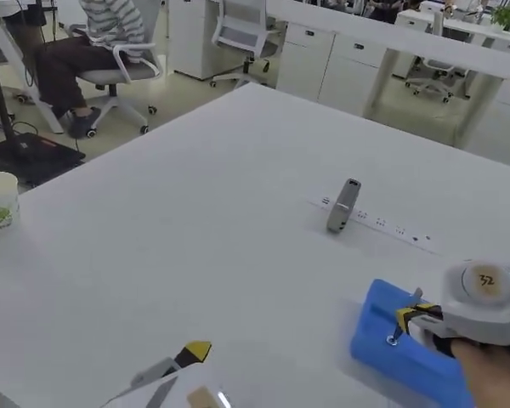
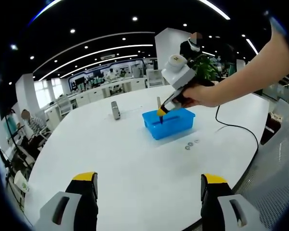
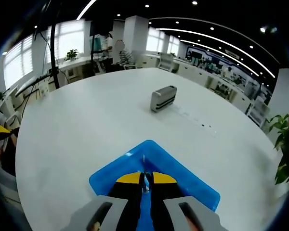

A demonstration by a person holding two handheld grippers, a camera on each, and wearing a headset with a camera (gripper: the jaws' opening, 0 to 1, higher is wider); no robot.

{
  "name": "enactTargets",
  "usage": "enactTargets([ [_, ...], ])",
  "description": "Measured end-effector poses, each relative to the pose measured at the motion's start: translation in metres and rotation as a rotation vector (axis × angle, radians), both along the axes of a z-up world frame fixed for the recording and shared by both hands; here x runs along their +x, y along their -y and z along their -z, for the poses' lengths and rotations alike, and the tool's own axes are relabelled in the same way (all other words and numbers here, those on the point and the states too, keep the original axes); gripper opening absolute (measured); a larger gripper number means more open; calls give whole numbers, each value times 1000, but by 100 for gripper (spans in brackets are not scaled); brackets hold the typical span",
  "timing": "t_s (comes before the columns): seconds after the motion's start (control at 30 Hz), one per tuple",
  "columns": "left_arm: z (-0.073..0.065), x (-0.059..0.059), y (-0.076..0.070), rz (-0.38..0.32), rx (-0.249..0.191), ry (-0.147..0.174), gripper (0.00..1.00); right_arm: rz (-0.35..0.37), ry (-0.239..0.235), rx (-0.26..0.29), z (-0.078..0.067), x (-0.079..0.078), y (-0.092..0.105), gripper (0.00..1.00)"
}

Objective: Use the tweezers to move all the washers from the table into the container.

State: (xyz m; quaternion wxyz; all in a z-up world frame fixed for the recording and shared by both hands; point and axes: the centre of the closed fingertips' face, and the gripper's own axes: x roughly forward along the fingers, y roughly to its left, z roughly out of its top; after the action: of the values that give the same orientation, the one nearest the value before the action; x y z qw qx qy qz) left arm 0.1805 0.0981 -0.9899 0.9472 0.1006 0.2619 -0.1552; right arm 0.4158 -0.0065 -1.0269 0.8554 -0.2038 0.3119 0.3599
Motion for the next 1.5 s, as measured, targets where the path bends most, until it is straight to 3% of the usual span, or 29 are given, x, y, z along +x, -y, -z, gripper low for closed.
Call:
enactTargets([
  [0.23,0,0,0,-3,-1,1,90,-10,3,1,0,1,-2,1],
  [0.37,0,-1,1,4,3,-3,90,45,-22,47,-1,2,0,2],
  [0.57,-2,-1,2,5,-1,1,90,71,-34,32,-1,4,9,3],
  [0.7,-3,-1,2,7,-2,5,90,90,-52,61,-6,-1,11,3],
  [1.0,-6,0,1,-1,-6,19,90,74,-25,93,-33,-16,14,3],
  [1.2,-8,2,-3,-24,-9,31,90,67,-1,126,-52,-33,15,3],
  [1.3,-10,2,0,-16,-47,27,92,59,7,145,-60,-45,16,3],
  [1.5,-10,1,2,-5,-38,36,92,24,29,163,-73,-65,16,3],
])
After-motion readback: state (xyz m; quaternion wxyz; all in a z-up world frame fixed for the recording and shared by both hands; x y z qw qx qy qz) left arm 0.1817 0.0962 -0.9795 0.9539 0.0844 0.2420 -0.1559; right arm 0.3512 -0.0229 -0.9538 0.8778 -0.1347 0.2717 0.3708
